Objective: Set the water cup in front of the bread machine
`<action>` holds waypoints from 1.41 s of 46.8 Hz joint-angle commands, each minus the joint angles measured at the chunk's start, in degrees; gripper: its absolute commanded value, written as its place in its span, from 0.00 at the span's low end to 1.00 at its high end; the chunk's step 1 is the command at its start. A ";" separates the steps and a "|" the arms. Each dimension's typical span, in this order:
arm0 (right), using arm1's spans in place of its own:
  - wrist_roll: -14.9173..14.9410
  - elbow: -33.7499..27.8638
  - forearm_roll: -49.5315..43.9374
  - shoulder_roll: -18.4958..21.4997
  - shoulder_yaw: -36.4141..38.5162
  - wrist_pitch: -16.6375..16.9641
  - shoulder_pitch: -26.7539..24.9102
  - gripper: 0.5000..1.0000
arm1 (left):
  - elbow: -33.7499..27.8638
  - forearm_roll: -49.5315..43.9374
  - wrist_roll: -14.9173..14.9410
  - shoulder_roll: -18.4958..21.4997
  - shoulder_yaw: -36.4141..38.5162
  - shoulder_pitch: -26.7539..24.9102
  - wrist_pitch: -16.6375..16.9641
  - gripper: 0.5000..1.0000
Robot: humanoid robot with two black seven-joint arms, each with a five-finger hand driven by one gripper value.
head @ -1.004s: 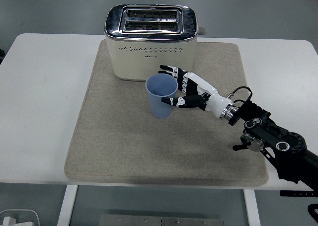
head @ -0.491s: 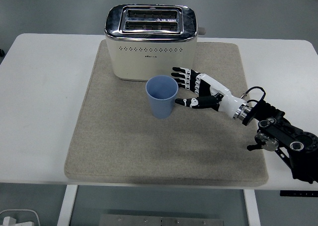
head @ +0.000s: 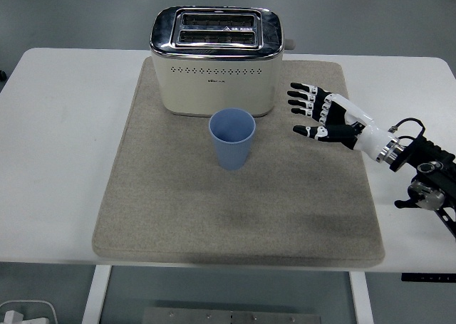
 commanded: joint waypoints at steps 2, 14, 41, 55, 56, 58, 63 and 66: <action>-0.17 -1.74 3.14 -0.32 0.26 -0.28 0.59 0.85 | 0.00 0.00 0.00 0.00 0.00 0.00 0.00 1.00; -3.59 -3.76 8.95 -1.55 0.26 -1.51 3.66 0.85 | 0.00 0.00 0.00 0.00 0.00 0.00 0.00 1.00; -19.23 -6.92 32.68 1.88 0.35 -2.04 7.36 0.85 | 0.00 0.00 0.00 0.00 0.00 0.00 0.00 1.00; -28.20 -10.62 42.70 4.78 2.63 -5.03 9.91 0.85 | 0.00 0.00 0.00 0.00 0.00 0.00 0.00 1.00; -28.73 -10.62 43.05 5.04 3.07 -5.29 9.99 0.85 | 0.00 0.00 0.00 0.00 0.00 0.00 0.00 1.00; -29.43 -10.62 43.40 5.22 3.87 -5.73 10.08 0.85 | 0.00 0.00 0.00 0.00 0.00 0.00 0.00 1.00; -29.52 -10.62 43.41 5.57 4.57 -6.44 10.17 0.85 | 0.00 0.00 0.00 0.00 0.00 0.00 0.00 1.00; -29.35 -10.62 43.49 5.66 4.84 -6.88 10.17 0.85 | 0.00 0.00 0.00 0.00 0.00 0.00 0.00 1.00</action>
